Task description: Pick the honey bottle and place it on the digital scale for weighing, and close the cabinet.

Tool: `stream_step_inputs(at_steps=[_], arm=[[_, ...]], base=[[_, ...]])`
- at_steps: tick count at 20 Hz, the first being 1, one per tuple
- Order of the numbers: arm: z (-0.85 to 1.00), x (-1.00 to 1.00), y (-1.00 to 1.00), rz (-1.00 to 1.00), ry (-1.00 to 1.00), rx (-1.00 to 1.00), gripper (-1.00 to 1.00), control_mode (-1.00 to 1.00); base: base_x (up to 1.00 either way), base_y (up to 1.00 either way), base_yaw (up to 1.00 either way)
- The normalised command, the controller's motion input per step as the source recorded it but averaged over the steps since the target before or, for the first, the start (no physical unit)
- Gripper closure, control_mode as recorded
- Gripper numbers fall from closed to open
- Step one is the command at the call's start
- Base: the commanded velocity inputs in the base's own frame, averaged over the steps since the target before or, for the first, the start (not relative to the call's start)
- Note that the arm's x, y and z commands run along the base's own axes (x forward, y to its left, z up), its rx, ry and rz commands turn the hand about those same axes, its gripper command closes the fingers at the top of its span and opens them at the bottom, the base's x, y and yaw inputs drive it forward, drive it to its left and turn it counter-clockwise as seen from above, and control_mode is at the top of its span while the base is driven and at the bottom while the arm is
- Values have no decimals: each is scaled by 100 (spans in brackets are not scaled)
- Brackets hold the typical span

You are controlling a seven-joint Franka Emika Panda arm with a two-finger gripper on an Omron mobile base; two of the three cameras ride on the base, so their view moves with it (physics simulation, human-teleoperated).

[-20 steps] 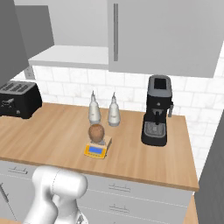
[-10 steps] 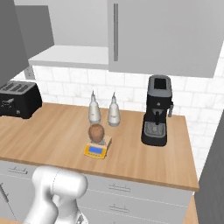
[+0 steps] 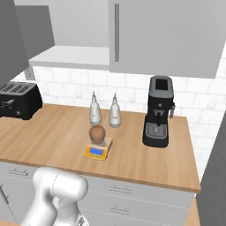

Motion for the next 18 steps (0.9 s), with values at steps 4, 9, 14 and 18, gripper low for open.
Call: stream_step_inputs(at_steps=[4, 9, 14, 18], arm=[[-34, 40, 100, -3, 4, -1, -100, -100], [-33, 77, 77, 0, 1, 2, -100, -100], [-61, 100, 33, 2, 0, 8, -100, -100], [-67, 100, 0, 5, -1, 4, -100, -100]], base=[[0, 0, 0], [0, 0, 0], [0, 0, 0], [0, 0, 0]])
